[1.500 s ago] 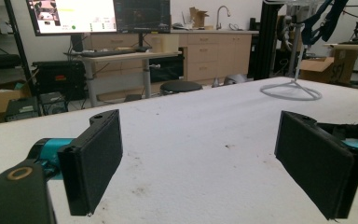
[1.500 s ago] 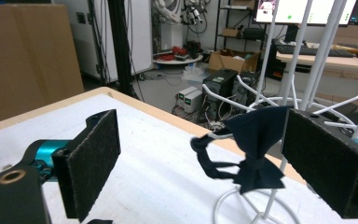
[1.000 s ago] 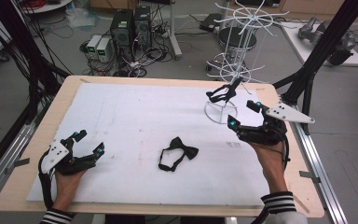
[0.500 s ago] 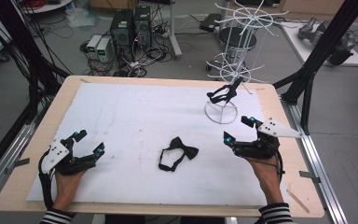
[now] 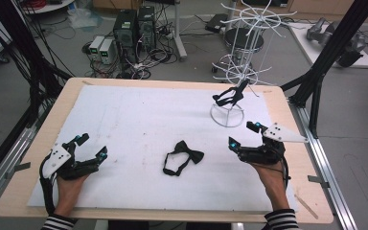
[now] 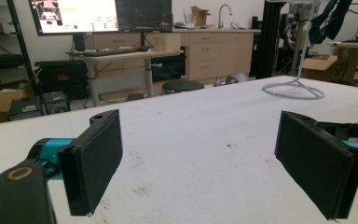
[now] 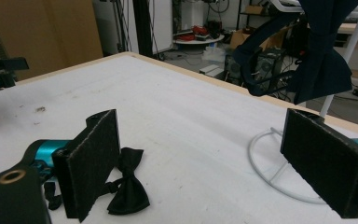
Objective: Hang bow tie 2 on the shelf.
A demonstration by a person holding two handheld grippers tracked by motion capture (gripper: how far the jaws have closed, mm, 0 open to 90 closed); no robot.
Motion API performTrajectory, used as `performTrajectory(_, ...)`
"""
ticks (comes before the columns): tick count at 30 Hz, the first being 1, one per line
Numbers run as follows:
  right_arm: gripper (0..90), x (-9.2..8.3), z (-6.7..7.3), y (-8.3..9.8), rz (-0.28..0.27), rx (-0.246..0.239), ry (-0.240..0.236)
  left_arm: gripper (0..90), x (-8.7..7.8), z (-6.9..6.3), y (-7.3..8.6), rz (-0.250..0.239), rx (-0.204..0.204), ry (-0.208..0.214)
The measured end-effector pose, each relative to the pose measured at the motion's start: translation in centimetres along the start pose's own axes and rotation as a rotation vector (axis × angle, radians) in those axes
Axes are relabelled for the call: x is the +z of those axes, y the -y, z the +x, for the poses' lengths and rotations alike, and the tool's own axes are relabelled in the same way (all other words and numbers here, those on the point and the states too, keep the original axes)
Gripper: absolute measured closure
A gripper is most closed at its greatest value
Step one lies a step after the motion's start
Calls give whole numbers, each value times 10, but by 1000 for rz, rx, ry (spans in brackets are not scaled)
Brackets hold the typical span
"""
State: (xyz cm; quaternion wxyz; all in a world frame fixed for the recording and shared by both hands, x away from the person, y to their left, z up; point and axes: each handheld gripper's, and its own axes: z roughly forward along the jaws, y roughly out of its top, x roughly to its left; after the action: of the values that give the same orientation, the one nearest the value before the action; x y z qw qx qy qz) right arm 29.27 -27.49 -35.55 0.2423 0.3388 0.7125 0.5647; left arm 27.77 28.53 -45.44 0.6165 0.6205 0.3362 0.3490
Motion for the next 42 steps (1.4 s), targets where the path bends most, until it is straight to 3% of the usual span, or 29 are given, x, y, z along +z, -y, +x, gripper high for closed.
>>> performTrajectory(19, 112, 9, -4, -4, 41, -8, -29, 154, 0, -1, 0, -3, 4, 4)
performTrajectory(42, 113, 46, 12, -19, 204, -80, -110, 154, -1, 1, 0, -7, -8, 0)
